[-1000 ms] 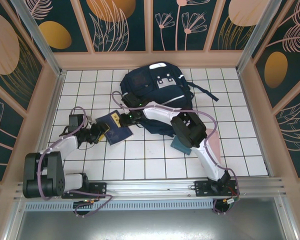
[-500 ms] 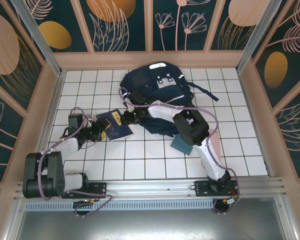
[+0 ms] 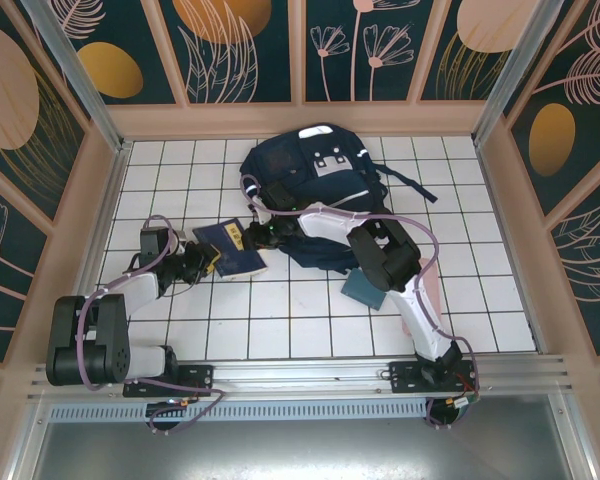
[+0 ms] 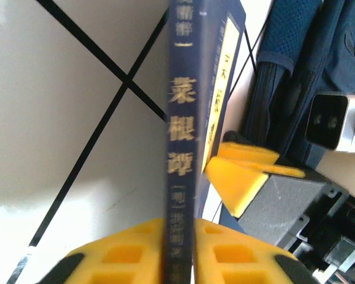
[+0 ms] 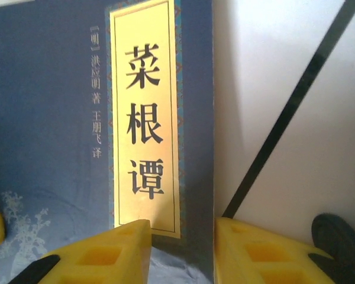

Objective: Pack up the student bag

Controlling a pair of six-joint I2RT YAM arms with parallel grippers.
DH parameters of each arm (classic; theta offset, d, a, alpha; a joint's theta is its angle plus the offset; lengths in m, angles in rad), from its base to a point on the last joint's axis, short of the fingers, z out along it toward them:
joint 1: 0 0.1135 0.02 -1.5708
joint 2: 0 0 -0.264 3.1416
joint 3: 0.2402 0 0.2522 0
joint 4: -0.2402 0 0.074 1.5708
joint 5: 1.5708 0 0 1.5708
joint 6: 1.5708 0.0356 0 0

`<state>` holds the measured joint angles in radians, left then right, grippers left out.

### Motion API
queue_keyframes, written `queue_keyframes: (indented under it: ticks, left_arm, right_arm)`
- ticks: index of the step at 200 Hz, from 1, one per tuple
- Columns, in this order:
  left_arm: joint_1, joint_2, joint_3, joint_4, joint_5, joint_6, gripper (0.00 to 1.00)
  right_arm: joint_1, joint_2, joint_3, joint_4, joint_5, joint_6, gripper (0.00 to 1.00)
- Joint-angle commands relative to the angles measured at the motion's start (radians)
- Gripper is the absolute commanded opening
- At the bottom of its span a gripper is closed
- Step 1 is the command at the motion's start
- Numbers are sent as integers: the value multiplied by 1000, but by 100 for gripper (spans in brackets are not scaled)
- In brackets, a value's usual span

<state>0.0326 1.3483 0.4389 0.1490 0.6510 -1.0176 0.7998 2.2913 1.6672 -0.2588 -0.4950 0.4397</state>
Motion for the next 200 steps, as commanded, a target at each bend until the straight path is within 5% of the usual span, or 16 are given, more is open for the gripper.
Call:
queue_keyframes:
  ticks: [1, 75, 149, 200]
  left_arm:
    - [-3, -31, 43, -35, -39, 47, 7]
    - [-39, -239, 164, 107, -24, -14, 2]
    - [-174, -139, 247, 503, -179, -236, 3]
    - [-210, -51, 284, 635, -204, -355, 4]
  right_arm:
    - [-13, -125, -69, 39, 5, 54, 39]
    - [-160, -471, -473, 612, -216, 346, 88]
    - [-195, -475, -587, 1069, -258, 753, 99]
    - [-177, -376, -496, 1205, -227, 913, 92]
